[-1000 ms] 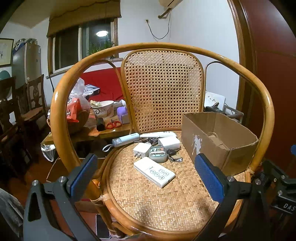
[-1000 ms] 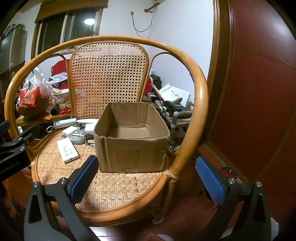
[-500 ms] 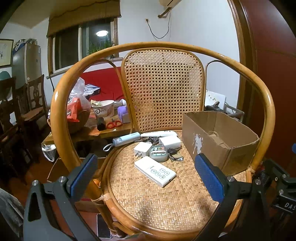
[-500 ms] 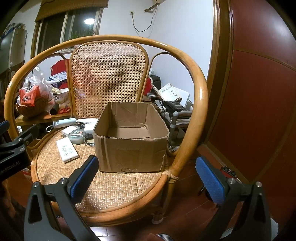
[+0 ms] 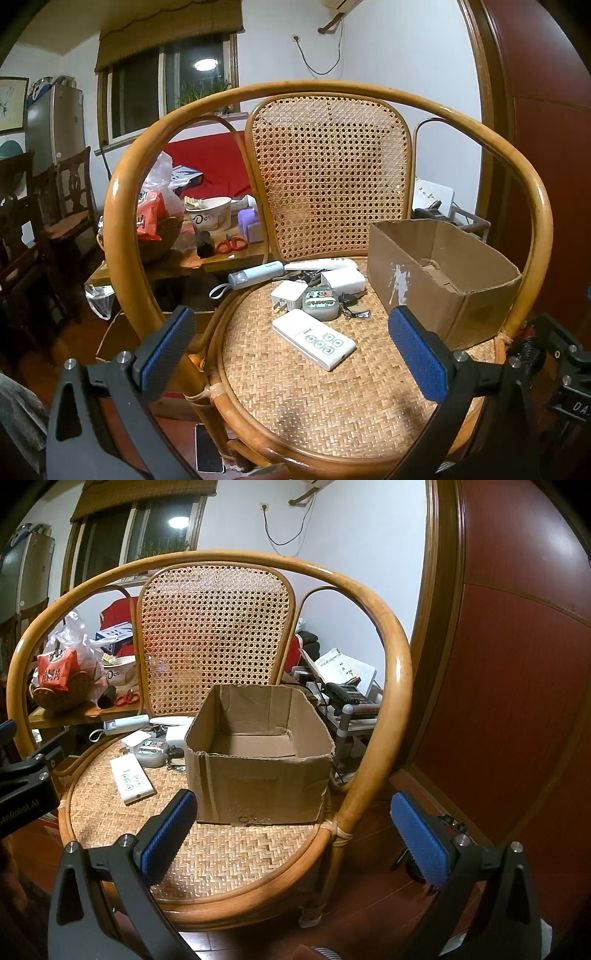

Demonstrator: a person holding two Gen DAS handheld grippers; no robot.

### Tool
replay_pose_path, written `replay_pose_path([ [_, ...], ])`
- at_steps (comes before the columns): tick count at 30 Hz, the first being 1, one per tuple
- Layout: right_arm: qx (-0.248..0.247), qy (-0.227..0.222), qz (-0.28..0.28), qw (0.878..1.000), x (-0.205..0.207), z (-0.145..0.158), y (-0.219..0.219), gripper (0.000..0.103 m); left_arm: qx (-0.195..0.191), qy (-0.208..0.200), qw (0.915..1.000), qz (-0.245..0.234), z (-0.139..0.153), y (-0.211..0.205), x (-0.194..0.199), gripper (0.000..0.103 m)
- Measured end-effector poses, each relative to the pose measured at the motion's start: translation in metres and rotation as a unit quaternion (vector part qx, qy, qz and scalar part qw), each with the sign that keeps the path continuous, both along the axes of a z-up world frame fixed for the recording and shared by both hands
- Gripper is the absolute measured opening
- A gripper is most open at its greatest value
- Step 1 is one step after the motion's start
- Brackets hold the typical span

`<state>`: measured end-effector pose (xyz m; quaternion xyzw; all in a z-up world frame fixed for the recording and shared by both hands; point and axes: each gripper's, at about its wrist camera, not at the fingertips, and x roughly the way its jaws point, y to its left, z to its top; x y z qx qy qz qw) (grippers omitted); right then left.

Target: Organize rigid objects

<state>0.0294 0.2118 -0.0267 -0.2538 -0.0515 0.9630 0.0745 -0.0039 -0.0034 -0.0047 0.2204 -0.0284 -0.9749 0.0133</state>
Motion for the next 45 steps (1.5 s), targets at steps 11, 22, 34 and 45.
replay_pose_path([
  [11,0.001,0.001,0.000,1.000,0.0006,0.0003,-0.0001,0.103,-0.002,0.000,1.0000,0.001,-0.0015,0.0010,0.0009,0.103],
  [22,0.000,0.001,0.000,1.000,0.0006,0.0002,-0.0007,0.103,0.000,-0.002,1.0000,-0.003,-0.0011,0.0012,0.0007,0.103],
  [34,0.000,0.001,0.000,1.000,0.0005,0.0000,-0.0003,0.103,0.002,-0.007,1.0000,-0.002,0.0000,0.0014,-0.0021,0.103],
  [45,0.000,0.001,-0.001,1.000,0.0005,-0.0005,-0.0003,0.103,-0.017,0.009,0.9998,-0.003,0.0031,0.0056,0.0032,0.103],
])
